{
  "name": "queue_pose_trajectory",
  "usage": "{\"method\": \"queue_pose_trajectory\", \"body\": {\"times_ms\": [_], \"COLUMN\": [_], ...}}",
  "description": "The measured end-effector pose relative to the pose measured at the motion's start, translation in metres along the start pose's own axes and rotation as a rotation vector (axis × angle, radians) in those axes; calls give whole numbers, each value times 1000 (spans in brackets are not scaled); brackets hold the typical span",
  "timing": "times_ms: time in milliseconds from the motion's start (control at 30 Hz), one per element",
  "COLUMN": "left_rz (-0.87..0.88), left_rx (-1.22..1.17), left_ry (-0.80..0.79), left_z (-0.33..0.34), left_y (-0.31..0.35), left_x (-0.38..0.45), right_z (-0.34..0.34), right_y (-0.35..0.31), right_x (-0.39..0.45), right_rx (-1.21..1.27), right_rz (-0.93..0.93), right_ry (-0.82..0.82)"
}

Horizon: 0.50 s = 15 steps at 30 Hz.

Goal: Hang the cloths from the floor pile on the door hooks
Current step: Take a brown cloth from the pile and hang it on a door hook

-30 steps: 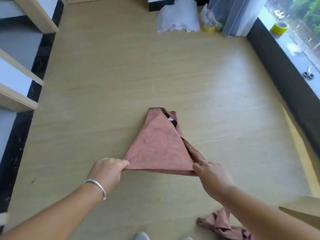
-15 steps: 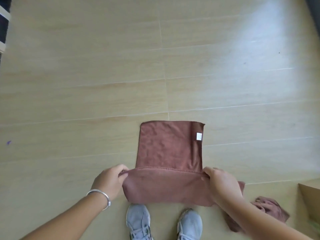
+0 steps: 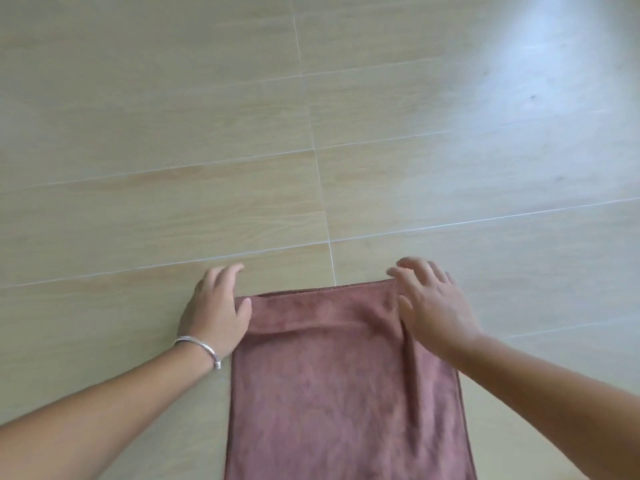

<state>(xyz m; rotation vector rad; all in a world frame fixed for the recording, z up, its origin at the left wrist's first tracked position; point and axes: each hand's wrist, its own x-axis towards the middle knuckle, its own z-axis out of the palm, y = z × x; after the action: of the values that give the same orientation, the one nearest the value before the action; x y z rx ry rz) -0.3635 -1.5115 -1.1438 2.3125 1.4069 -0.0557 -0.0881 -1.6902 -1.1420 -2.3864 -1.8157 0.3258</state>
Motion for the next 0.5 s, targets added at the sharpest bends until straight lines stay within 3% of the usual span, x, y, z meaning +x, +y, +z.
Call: {"method": "queue_pose_trajectory", "body": {"times_ms": [33, 100, 167, 233, 300, 433, 500], "left_rz": [234, 717, 931, 893, 814, 483, 318], "left_rx": [50, 192, 356, 518, 606, 759, 828], "left_ry": [76, 55, -91, -228, -250, -238, -202], "left_z": [5, 19, 39, 51, 49, 31, 21], "left_y": [1, -2, -8, -7, -1, 10, 15], "left_x": [-5, -26, -53, -64, -48, 33, 67], "right_z": [13, 40, 57, 58, 47, 35, 34], "right_y": [-4, -14, -18, -15, -12, -6, -1], "right_x": [-11, -44, -71, -72, -53, 5, 35], "right_rx": [33, 40, -54, -152, -192, -279, -318], "right_rz": [-198, -549, -718, -733, -671, -468, -333], "right_ry": [45, -11, -171, -338, -424, -452, -382]}}
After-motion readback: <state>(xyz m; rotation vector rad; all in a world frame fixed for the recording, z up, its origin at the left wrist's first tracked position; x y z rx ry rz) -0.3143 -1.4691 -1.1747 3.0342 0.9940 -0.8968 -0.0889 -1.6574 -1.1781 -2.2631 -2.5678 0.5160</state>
